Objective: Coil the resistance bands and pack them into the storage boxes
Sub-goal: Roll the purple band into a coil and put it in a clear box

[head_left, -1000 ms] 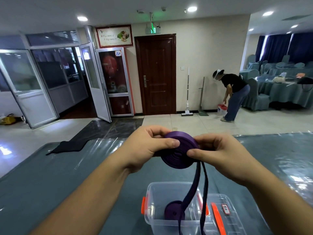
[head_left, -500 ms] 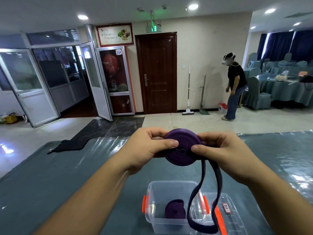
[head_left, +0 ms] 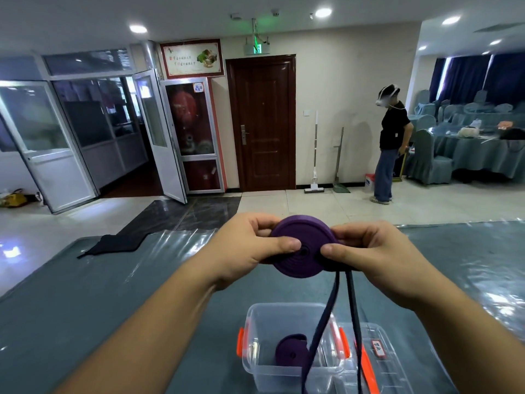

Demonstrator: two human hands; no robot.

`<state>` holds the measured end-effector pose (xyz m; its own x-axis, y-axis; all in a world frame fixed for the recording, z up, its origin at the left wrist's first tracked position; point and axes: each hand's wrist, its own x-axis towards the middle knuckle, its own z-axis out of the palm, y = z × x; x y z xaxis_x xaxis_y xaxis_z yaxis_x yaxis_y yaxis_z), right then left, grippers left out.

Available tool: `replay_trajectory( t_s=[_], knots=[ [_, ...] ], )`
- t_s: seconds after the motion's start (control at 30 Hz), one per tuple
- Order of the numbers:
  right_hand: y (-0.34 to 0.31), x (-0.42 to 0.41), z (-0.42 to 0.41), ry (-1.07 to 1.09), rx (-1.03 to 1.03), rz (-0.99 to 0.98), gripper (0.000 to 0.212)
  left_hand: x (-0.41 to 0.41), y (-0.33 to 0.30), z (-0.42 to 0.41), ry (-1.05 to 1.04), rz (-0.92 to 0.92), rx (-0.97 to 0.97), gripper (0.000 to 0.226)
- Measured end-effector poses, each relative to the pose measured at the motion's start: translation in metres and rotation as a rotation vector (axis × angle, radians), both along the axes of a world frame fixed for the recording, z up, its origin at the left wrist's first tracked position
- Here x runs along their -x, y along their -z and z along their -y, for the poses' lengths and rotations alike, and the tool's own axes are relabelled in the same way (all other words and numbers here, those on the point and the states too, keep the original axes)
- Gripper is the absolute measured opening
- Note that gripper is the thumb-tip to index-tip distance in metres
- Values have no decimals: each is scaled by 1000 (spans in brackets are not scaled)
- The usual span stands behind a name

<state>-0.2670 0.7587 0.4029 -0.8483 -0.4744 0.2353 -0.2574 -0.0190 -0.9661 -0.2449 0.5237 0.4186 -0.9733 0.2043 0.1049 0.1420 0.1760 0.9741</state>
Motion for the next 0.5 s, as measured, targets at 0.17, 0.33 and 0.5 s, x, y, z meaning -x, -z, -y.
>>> replay_trajectory(
  t_s=[0.17,0.33,0.5],
  knots=[
    [0,-2,3,-40,-186,-57,23,2,-4,-1,10,-53,211,24],
    [2,-4,10,35,29,-20,29,3,-1,-6,-68,-10,-118,31],
    [-5,-5,5,-8,-98,-66,25,2,2,-5,-31,-11,-33,34]
  ],
)
